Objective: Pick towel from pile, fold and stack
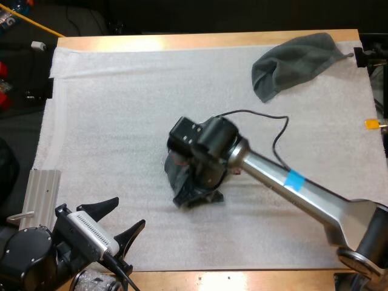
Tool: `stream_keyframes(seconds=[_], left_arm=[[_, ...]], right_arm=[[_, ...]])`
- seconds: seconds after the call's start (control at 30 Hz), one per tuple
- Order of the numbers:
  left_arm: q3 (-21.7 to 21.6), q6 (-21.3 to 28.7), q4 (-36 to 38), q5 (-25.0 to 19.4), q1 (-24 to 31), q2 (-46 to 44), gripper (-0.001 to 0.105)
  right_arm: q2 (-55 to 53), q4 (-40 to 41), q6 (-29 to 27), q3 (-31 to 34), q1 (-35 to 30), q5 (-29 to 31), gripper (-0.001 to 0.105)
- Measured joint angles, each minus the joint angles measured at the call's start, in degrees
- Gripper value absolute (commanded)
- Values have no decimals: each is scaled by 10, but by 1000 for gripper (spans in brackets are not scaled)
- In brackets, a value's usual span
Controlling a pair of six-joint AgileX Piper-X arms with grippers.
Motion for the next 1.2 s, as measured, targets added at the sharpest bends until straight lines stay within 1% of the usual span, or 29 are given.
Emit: stream_keyframes(seconds=[0.07, 0.23, 0.43, 0.5, 0.53, 0.6, 0.67, 0.7, 0.73, 0.77, 0.8, 0.87, 0.97, 1.07, 1.2], left_arm=[[0, 0, 0, 0, 0, 0, 60], [0, 0, 0, 0, 0, 0, 60], [0, 0, 0, 0, 0, 0, 60], [0, 0, 0, 0, 0, 0, 60], [0, 0, 0, 0, 0, 0, 60], [0, 0, 0, 0, 0, 0, 60], [0, 0, 0, 0, 0, 0, 60], [0, 0, 0, 0, 0, 0, 60], [0, 0, 0, 0, 0, 0, 60], [0, 0, 0, 0, 0, 0, 60], [0, 0, 0, 0, 0, 0, 60], [0, 0, 0, 0, 0, 0, 60], [0, 0, 0, 0, 0, 0, 60], [0, 0, 0, 0, 0, 0, 60], [0, 0, 1, 0, 0, 0, 60]], right_arm=[[-4, -28, 0, -2, 9, 8, 0], [-6, -106, 7, -3, 32, -3, 0], [-6, -188, 59, -3, 46, -4, 0], [-6, -201, 70, -3, 46, -4, 5], [-6, -204, 72, -3, 46, -4, 12], [-6, -205, 75, -3, 46, -17, 31], [-6, -203, 75, -3, 46, -42, 63], [-6, -198, 75, -3, 46, -50, 69], [-6, -193, 73, -3, 46, -57, 80], [-6, -186, 69, -3, 46, -63, 83], [-6, -177, 64, -3, 46, -64, 83], [-6, -155, 57, -3, 46, -53, 77], [-6, -126, 39, -3, 46, 1, 67], [-6, -108, 33, -3, 38, 55, 65], [-6, -99, 29, -3, 4, 67, 65]])
